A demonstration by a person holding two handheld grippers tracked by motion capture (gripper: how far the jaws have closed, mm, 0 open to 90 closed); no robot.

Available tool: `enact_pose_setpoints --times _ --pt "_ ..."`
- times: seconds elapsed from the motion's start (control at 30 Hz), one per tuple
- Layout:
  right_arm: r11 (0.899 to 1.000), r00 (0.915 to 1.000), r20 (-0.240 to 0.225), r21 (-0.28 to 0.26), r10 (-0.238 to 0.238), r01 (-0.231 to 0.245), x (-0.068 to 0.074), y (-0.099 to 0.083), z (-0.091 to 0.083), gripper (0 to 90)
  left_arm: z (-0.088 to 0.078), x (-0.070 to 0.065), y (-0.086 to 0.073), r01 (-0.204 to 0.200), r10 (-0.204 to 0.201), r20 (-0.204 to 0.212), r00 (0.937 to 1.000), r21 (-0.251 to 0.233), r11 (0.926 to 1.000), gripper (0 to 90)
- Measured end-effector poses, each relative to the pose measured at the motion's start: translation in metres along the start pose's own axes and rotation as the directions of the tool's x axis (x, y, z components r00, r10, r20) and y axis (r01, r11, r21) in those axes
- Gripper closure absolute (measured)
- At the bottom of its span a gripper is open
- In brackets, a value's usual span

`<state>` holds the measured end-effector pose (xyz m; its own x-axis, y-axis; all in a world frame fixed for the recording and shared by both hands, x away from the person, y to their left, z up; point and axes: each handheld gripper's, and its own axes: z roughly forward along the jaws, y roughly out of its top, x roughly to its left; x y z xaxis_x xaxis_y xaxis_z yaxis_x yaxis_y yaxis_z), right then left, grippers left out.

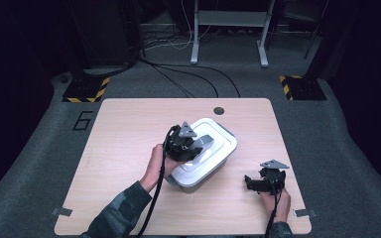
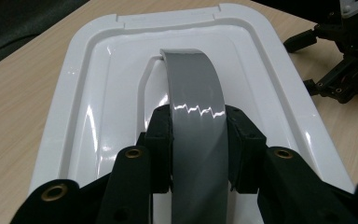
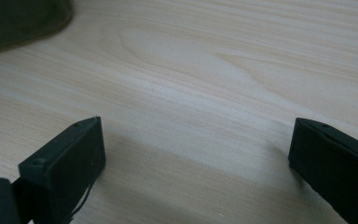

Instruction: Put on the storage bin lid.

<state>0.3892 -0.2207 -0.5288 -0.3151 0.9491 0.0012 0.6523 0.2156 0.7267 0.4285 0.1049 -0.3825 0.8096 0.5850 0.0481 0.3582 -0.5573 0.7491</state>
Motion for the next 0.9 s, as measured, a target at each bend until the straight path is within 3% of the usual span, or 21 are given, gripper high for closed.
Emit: enact_pose_setpoints --times 0.1,0.17,0.47,0.9 --pt "1.0 1.0 -0.001 0.0 0.0 0.0 0.0 0.0 0.0 3.0 -0.001 0.0 0.001 0.004 -0.004 0.0 1.0 0.005 1.0 58.7" --pt "1.0 1.0 0.0 0.001 0.0 0.0 0.0 0.0 0.0 3.1 -0.004 0.001 0.003 0.013 -0.013 -0.003 0.9999 0.008 0.9999 48.0" --pt "1.0 1.0 0.0 0.0 0.0 0.0 0.0 0.0 0.0 3.0 -0.018 0.006 0.008 0.003 -0.003 -0.019 0.9998 0.011 0.9999 28.5" --pt "1.0 1.0 0.0 0.001 0.0 0.0 0.0 0.0 0.0 3.0 -0.047 0.022 0.004 0.017 -0.018 -0.065 0.9977 -0.011 0.9998 15.3"
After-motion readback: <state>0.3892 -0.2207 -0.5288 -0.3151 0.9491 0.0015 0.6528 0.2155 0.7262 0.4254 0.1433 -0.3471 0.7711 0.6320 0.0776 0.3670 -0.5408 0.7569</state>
